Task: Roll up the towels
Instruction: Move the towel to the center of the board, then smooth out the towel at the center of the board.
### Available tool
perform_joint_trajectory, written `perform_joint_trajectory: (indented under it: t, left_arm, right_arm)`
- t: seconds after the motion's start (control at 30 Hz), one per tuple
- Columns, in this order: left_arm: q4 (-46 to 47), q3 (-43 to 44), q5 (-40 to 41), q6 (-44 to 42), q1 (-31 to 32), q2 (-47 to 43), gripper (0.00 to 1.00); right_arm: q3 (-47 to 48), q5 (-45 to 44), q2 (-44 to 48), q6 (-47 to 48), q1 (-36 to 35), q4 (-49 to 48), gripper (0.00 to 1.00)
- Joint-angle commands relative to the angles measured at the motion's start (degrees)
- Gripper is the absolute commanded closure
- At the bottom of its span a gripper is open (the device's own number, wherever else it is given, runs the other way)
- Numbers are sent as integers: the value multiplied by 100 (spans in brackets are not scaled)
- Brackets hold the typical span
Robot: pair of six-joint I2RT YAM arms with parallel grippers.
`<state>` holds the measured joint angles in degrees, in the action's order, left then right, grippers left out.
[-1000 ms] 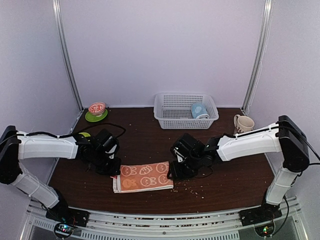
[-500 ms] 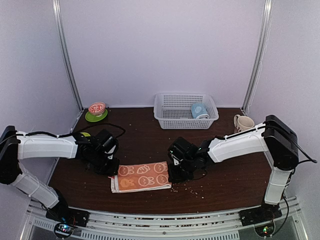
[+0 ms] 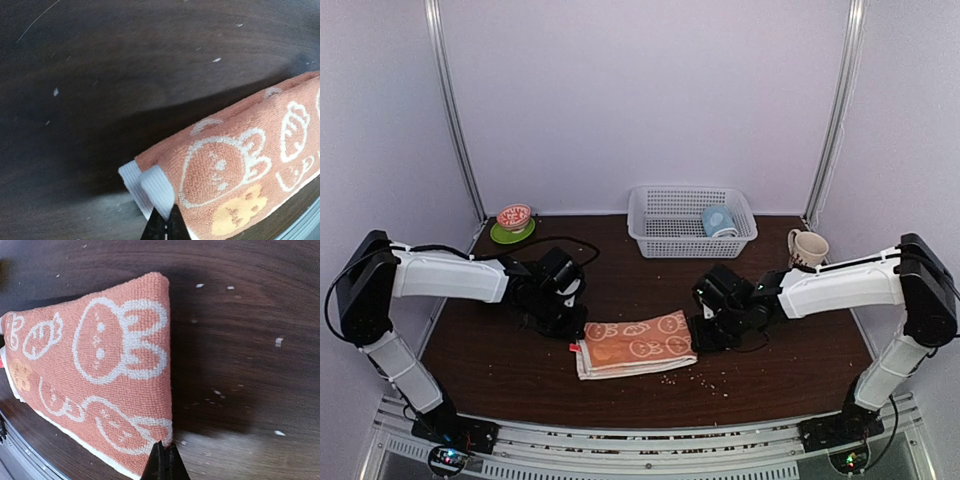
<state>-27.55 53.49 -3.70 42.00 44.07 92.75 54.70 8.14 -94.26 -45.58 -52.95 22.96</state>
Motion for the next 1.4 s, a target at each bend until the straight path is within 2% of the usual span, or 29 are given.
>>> perform_joint_trajectory:
  t: [0.0,0.1,0.27,0.37,0.47,0.53,0.6,0.67,0.73,0.83,0.9,1.0,1.1,1.23,1.37]
  left_arm:
    - [250,716,-166,-115,117,508,100]
    - [210,1117,-226,-169,173,857,100]
    - [206,1184,-281,-245,174,1144,100]
    - [206,1149,-306,-283,172,1217,100]
    - [166,1122,-283,-309,174,1189,100]
    - [100,1125,-257,-318,176,1132,90]
    - [-32,1163,-201,-353,173,1043,67]
    - [-252,1197,-85,-408,180,880,56]
    - [-497,1215,1,-477,174,641,49]
    - [-817,1186,94,-566,172,26,46]
    - [-793,1166,54,-571,179,-336,46]
    - [-204,1263,-630,-513,183,-423,51]
    - [652,1314,-1289,-268,225,3,61]
    - [1189,1439,-1734,-124,297,821,76]
    - [1297,1156,-1403,-75,276,1279,83]
  right_arm:
    - [-512,-685,763,206,316,742,100]
    - [-651,-633,1000,349,372,770,100]
    - [-614,-459,1201,315,373,682,64]
    - [-445,-409,1183,306,371,749,59]
    - [-346,-188,1199,269,335,519,59]
    - [-289,39,1130,194,331,282,60]
    - [-231,256,971,96,321,30,61]
    - [-178,366,719,35,284,-141,62]
    - [-181,447,520,-4,267,-277,62]
    - [-267,510,323,-50,249,-528,64]
    - [-306,521,183,-50,250,-607,64]
    - [-413,592,-45,-54,258,-782,65]
    - [-579,600,-141,-118,259,-996,66]
    - [-732,589,-143,-145,259,-1065,66]
    - [-879,541,-50,-98,258,-1013,65]
